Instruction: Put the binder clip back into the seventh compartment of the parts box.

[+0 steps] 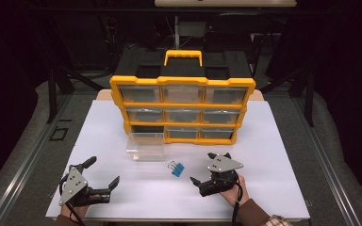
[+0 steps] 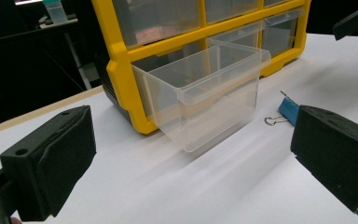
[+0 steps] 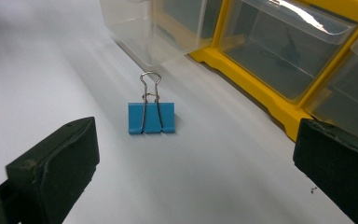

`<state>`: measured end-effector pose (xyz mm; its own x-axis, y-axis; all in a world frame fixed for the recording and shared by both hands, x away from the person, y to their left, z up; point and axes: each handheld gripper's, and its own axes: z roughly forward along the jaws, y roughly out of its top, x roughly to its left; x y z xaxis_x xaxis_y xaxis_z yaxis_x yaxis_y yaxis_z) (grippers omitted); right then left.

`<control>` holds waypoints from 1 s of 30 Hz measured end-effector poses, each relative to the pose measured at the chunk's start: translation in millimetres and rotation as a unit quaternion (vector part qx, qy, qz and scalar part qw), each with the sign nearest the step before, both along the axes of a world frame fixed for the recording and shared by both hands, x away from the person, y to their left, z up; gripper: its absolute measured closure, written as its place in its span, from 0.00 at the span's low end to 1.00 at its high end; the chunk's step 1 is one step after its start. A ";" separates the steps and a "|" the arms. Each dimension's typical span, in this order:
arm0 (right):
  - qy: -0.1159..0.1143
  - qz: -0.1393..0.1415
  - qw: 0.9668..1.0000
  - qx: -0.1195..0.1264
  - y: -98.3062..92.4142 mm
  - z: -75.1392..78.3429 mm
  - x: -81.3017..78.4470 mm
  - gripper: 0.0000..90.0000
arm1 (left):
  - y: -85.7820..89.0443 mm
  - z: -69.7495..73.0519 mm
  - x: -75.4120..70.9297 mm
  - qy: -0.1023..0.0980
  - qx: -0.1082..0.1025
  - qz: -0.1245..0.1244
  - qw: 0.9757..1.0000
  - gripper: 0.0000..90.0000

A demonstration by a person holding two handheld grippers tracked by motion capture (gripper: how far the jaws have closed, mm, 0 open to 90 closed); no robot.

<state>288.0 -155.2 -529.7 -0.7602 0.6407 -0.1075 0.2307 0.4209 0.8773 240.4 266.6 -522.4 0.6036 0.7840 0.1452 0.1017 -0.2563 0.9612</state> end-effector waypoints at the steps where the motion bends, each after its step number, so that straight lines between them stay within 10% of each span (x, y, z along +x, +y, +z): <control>1: 0.000 0.000 1.000 0.000 0.0 0.0 0.0 0.00 | 0.0 0.0 0.1 0.000 0.000 0.000 1.000 0.00; 30: 0.047 0.017 0.998 -0.029 36.8 -6.0 21.0 0.00 | 0.0 -0.2 0.1 0.002 0.002 -0.001 1.000 0.00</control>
<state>309.0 -118.4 -535.7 -0.7901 0.6089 -0.0714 0.2950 0.4796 0.8264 240.6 266.7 -522.7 0.6051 0.7827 0.1458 0.1059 -0.2606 0.9596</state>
